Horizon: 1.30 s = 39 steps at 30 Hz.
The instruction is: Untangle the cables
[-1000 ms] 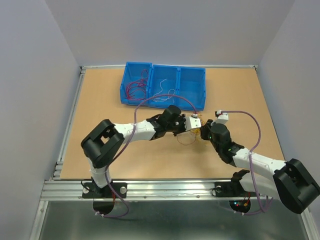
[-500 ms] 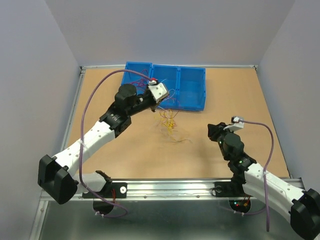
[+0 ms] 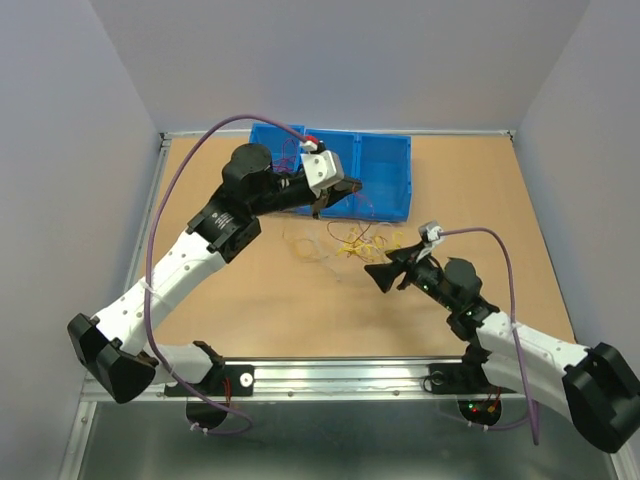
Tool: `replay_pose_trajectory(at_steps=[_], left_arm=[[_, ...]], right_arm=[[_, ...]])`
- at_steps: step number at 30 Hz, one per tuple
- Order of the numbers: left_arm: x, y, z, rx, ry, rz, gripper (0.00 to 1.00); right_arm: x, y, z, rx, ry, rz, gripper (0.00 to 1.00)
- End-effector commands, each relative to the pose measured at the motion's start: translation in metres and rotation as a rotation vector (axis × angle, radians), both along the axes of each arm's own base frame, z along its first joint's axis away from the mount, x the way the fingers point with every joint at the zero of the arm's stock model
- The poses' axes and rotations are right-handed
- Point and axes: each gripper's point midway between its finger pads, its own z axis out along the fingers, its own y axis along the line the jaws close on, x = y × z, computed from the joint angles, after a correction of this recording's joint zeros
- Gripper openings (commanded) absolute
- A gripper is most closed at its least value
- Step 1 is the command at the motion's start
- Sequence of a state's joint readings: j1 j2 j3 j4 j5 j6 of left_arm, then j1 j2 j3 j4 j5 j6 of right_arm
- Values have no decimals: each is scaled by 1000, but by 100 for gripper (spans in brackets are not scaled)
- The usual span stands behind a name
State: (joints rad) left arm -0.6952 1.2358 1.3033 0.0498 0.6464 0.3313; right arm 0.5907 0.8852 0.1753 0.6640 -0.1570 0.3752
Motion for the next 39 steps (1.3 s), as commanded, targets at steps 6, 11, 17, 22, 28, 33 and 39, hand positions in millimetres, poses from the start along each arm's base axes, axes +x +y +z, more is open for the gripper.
replay_pose_trajectory(at_steps=[6,11,17,22,28,33,39], left_arm=[[-32,-33,36,24,12,-80,0],[-44,-28,67,-8,-31,-97,0],[-32,20,156,-141,-184,142,0],[-6,114,226,-370,-186,599,0],[-22,226,253,-602,-260,965,0],[-50,304,261,-755,-323,1203,0],[-43,323,243,-665,-386,1388,0]], right_arm=[[26,46,110,61,-318,129,88],[47,54,73,15,-217,95,44],[35,31,45,93,-154,10,19],[20,-14,20,171,-75,-173,15],[25,-58,4,169,19,-411,1],[18,-94,18,248,14,-560,1],[5,-123,36,306,-15,-658,1]])
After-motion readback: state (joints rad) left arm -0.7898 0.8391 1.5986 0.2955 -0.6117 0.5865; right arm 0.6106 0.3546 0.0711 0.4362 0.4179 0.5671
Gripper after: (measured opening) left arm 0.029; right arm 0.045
